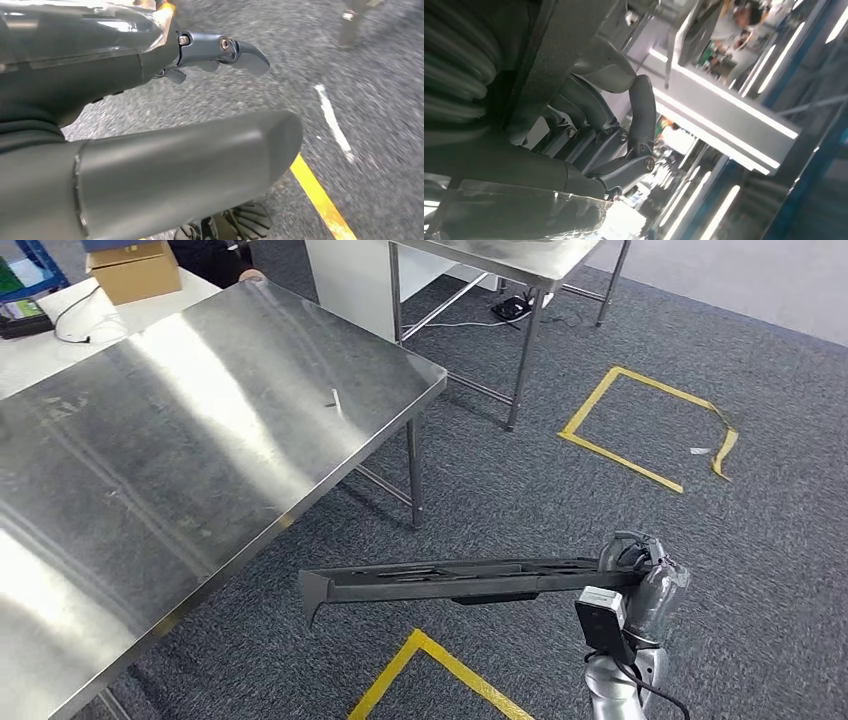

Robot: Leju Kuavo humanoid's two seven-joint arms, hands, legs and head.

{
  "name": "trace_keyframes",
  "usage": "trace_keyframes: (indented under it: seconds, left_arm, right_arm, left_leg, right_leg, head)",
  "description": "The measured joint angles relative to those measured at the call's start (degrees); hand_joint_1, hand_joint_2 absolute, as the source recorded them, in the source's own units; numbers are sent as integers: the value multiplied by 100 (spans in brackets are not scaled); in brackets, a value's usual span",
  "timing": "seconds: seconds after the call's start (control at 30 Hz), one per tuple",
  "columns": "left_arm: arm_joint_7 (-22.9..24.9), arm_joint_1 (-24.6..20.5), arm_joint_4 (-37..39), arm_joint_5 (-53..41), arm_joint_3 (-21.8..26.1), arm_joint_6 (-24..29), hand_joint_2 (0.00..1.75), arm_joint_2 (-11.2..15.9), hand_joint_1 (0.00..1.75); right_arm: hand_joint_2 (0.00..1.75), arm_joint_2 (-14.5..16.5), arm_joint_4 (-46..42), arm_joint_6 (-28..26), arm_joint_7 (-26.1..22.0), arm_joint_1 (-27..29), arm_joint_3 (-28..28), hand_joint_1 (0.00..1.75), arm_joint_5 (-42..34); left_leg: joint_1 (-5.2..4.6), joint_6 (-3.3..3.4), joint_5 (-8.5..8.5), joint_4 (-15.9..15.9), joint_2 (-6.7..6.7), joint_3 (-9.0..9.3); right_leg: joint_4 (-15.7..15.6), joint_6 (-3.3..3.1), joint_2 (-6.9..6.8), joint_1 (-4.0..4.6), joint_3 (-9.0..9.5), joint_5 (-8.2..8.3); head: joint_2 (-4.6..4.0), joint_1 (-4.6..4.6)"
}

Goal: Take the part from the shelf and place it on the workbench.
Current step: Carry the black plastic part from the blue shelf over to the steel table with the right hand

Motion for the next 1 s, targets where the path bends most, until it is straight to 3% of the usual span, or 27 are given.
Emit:
trace_keyframes:
  seconds: [0.07, 0.13, 0.17, 0.23, 0.3, 0.37, 0.43, 0.47, 0.5, 0.53, 0.6, 0.67, 0.73, 0.77, 0.8, 0.87, 0.9, 0.97, 1.0]
  left_arm:
    - [-11, -6, -1, -4, 0, 0, 0, 7, 0]
    - [-26, -24, -2, -5, -1, 1, 0, 10, 0]
    - [-28, -29, -2, -5, -1, 2, 0, 11, 0]
    - [-30, -20, -2, -5, -1, 7, 0, 15, 0]
    - [-30, -16, -2, -4, 1, 14, 0, 15, 0]
    - [-28, -31, -2, -3, 2, 27, 0, 10, 0]
    - [-25, -37, -2, 4, 2, 47, 0, 2, 0]
    - [-22, -30, -2, 13, 5, 60, 0, -1, 0]
    - [-19, -22, -2, 21, 10, 71, 0, -3, 0]
    - [-17, -18, -2, 27, 16, 81, 0, -6, 0]
    - [-16, -21, -2, 32, 25, 95, 0, -9, 0]
    - [-16, -18, -2, 32, 28, 101, 0, -9, 0]
    - [-16, 7, -2, 32, 38, 105, 0, -8, 0]
    - [-16, 21, -2, 32, 48, 108, 0, -7, 0]
    - [-16, 24, -2, 31, 58, 111, 0, -6, 0]
    - [-16, 10, -2, 26, 75, 113, 0, -7, 0]
    - [-17, 2, -2, 20, 78, 112, 0, -7, 0]
    - [-20, 1, -2, 8, 81, 102, 0, -7, 0]
    - [-21, 5, -2, 3, 81, 93, 0, -7, 0]
  right_arm:
    - [175, 1, -50, 0, 11, 27, 2, 175, 16]
    - [175, -2, -108, 0, 20, 61, 4, 175, 16]
    - [175, -2, -130, 0, 23, 77, 6, 175, 15]
    - [175, 4, -166, 0, 27, 92, 13, 175, 17]
    - [175, 8, -201, 0, 31, 107, 17, 175, 32]
    - [175, 1, -224, 0, 61, 141, 17, 175, 71]
    - [175, -8, -228, 0, 115, 170, 26, 175, 108]
    - [175, -11, -226, 0, 143, 170, 37, 175, 118]
    - [175, -12, -225, 0, 163, 161, 53, 175, 125]
    - [175, -15, -224, 0, 179, 142, 70, 175, 129]
    - [175, -23, -220, 0, 197, 99, 97, 175, 133]
    - [175, -28, -213, 0, 199, 76, 117, 175, 137]
    - [175, -29, -208, 1, 199, 60, 143, 175, 141]
    - [175, -28, -207, 1, 198, 45, 159, 175, 148]
    - [175, -26, -207, 2, 198, 31, 172, 175, 157]
    - [175, -22, -207, 2, 200, 24, 182, 175, 186]
    - [175, -22, -207, 1, 204, 33, 180, 175, 200]
    - [175, -28, -206, 1, 221, 57, 175, 175, 224]
    - [175, -28, -206, 1, 234, 67, 175, 175, 234]
  left_leg:
    - [-8, 9, 287, -781, 261, 462]
    - [-42, 72, 409, -1327, 471, 784]
    - [-65, 110, 398, -1396, 482, 817]
    - [-72, 191, 426, -1416, 326, 809]
    - [-44, 268, 467, -1449, 186, 817]
    - [-22, 319, 499, -1460, 40, 806]
    - [-20, 335, 518, -1458, -135, 779]
    - [-17, 330, 526, -1457, -226, 771]
    - [-9, 318, 536, -1455, -317, 768]
    - [3, 299, 547, -1452, -408, 767]
    - [17, 239, 569, -1439, -578, 750]
    - [15, 157, 603, -1443, -704, 710]
    - [29, 69, 651, -1478, -802, 675]
    - [30, 39, 642, -1464, -748, 650]
    - [23, 18, 568, -1362, -611, 593]
    - [2, 0, 220, -786, -219, 324]
    - [0, -8, 13, -374, -98, 138]
    - [0, -7, -184, 185, -28, -95]
    - [-2, 7, -128, 154, -14, -48]
  right_leg:
    - [7, 26, -147, 18, 13, -21]
    - [19, 78, -275, 73, 30, -51]
    - [20, 101, -338, 98, 36, -62]
    - [27, 155, -410, 98, 45, -84]
    - [220, 199, -131, 69, -28, -216]
    - [841, 184, 243, 47, -301, -515]
    - [1541, 183, 335, 34, -636, -762]
    - [1660, 212, 344, 21, -698, -770]
    - [1535, 261, 357, 0, -642, -681]
    - [1191, 321, 400, -29, -475, -520]
    - [384, 399, 625, -88, -91, -234]
    - [59, 357, 745, -86, 60, -146]
    - [60, 260, 632, -68, 62, -111]
    - [54, 214, 574, -74, 64, -90]
    - [45, 162, 511, -85, 58, -69]
    - [37, 89, 365, -70, 43, -53]
    - [37, 67, 284, -47, 34, -53]
    - [37, 58, 112, -3, 22, -59]
    - [37, 54, 30, 13, 24, -62]
  head:
    - [1, -9]
    - [1, -7]
    - [1, 0]
    - [1, 9]
    - [1, 10]
    - [-1, 25]
    - [0, 32]
    - [1, 32]
    - [1, 30]
    - [1, 31]
    - [1, 34]
    - [0, 27]
    - [1, 16]
    - [1, 11]
    - [1, -14]
    - [1, -65]
    - [1, -88]
    - [1, -93]
    - [0, -94]
